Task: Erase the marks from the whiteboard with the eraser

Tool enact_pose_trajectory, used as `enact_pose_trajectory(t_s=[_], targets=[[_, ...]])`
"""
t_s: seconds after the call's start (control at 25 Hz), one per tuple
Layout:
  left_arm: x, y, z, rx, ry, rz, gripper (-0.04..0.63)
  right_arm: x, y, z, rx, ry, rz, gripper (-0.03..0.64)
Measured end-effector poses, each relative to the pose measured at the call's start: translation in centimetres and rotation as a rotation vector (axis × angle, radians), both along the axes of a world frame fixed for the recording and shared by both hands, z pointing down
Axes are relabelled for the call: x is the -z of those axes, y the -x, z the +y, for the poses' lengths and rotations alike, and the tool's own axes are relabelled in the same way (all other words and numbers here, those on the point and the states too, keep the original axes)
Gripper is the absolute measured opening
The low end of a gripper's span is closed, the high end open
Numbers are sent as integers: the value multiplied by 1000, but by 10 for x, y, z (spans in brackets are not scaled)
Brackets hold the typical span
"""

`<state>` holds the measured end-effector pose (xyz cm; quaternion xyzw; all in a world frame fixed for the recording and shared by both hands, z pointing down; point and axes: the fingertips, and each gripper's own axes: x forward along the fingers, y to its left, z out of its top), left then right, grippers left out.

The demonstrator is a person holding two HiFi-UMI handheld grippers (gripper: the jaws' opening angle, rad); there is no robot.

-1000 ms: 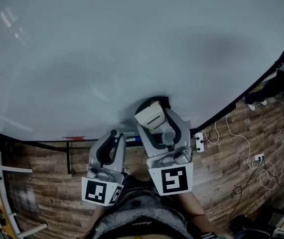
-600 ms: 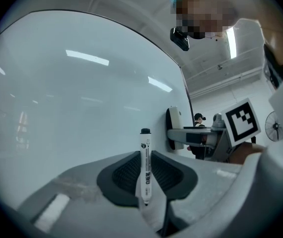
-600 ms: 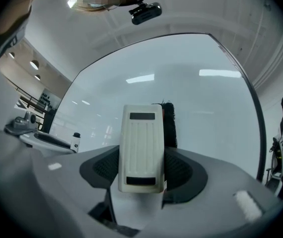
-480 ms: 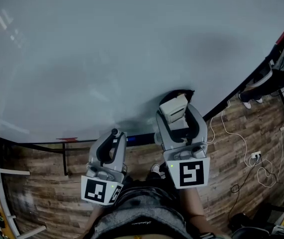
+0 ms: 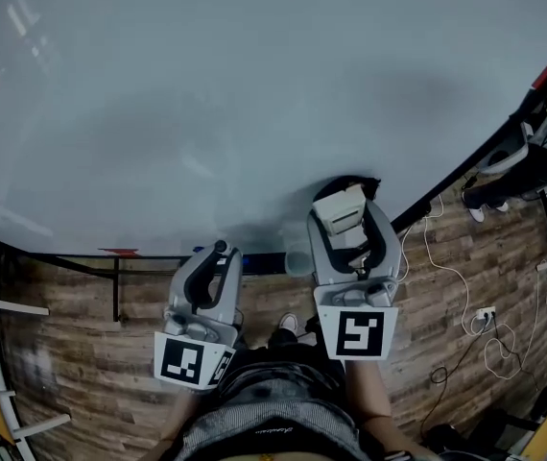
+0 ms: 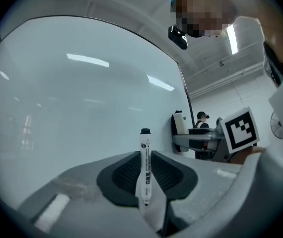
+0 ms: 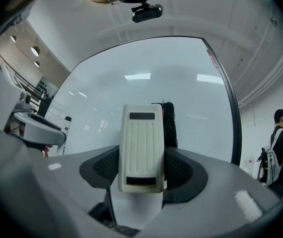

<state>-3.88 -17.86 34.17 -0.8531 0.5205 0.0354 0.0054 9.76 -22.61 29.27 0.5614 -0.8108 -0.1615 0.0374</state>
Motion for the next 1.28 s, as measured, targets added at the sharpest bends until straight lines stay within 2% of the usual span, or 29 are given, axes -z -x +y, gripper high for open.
enact_pose_trajectory(t_s=[0.24, 0.4, 0.68, 0.96, 1.28], targets=[[1, 2, 9, 36, -27, -15, 74, -29, 17, 12, 93, 88, -27, 259], [1, 10, 22, 25, -37, -29, 74, -42, 47, 35, 145, 110, -55, 261], [-1, 39, 52, 3, -20, -6, 74, -56, 106, 83, 209, 173, -162, 261], [-11, 65, 85, -32, -18, -66, 74, -69, 151, 126, 185, 192, -181, 261], [-21, 86, 111, -27, 0, -63, 74, -72, 173, 152, 172, 179, -164, 259]])
